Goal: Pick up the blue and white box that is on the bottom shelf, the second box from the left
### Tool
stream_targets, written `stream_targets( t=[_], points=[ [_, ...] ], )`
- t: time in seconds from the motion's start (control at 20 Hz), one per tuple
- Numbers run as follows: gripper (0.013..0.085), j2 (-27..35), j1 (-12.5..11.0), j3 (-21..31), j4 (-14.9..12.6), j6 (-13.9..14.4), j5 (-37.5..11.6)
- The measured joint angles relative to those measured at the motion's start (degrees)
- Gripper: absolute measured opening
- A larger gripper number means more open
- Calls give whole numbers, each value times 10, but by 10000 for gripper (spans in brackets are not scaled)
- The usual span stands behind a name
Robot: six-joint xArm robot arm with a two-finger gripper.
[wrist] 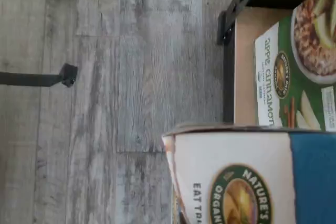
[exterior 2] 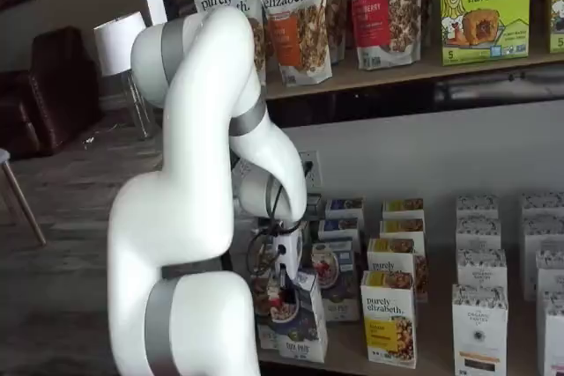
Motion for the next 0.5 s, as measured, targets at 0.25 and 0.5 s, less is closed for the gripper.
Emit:
stream_targets(
  t=[0.25, 0.5],
  points=[
    [410, -38, 7, 25, 13, -4, 15],
    [410, -79, 14, 47, -26, 42, 34]
  ],
)
